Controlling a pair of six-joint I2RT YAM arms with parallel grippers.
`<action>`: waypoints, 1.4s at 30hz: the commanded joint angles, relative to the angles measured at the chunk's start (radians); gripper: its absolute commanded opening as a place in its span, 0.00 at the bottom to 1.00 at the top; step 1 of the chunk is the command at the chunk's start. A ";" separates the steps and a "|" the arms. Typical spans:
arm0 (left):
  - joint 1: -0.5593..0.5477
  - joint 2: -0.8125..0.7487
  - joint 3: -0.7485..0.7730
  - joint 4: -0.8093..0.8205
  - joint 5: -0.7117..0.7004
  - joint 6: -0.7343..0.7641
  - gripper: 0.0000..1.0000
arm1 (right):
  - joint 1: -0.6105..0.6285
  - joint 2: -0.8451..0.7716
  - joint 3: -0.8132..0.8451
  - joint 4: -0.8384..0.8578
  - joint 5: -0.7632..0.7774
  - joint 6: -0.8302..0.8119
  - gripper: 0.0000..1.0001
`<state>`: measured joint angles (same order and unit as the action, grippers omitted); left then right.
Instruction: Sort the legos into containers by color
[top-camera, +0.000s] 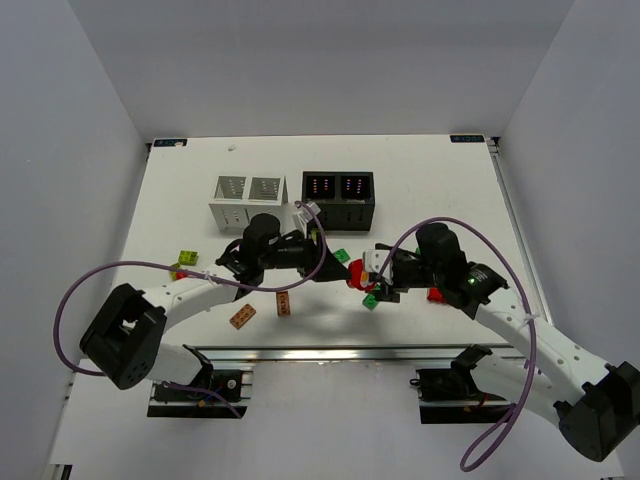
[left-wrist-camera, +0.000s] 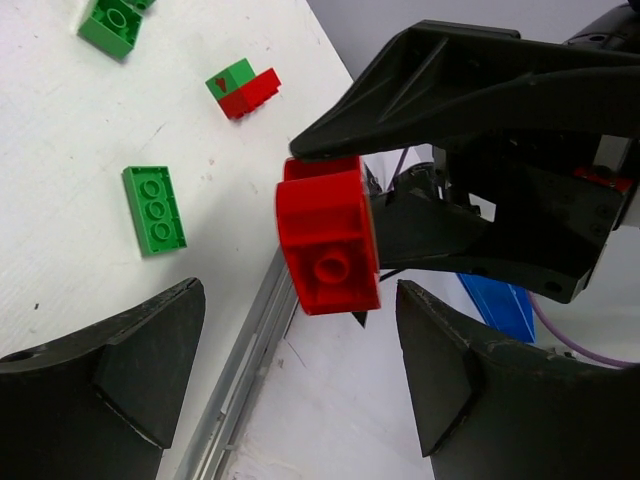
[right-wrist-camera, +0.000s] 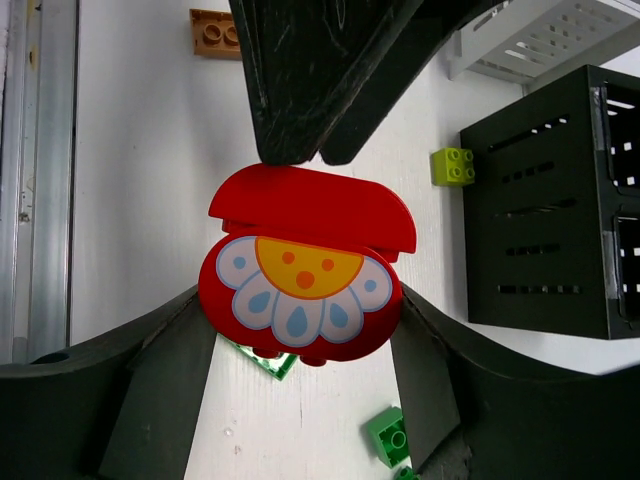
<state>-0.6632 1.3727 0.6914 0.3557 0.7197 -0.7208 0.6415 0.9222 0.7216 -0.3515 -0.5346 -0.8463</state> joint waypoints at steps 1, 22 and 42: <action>-0.015 -0.009 0.040 0.000 0.027 0.018 0.86 | 0.021 0.012 -0.014 0.051 -0.001 -0.008 0.00; -0.070 0.045 0.079 -0.069 0.034 0.057 0.69 | 0.034 -0.022 -0.040 0.089 0.007 0.001 0.00; -0.043 -0.029 0.082 -0.075 -0.003 0.083 0.00 | 0.034 -0.057 -0.077 0.103 0.051 -0.011 0.00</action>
<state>-0.7250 1.4010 0.7399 0.2810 0.7242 -0.6819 0.6701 0.8810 0.6559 -0.2684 -0.4881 -0.8677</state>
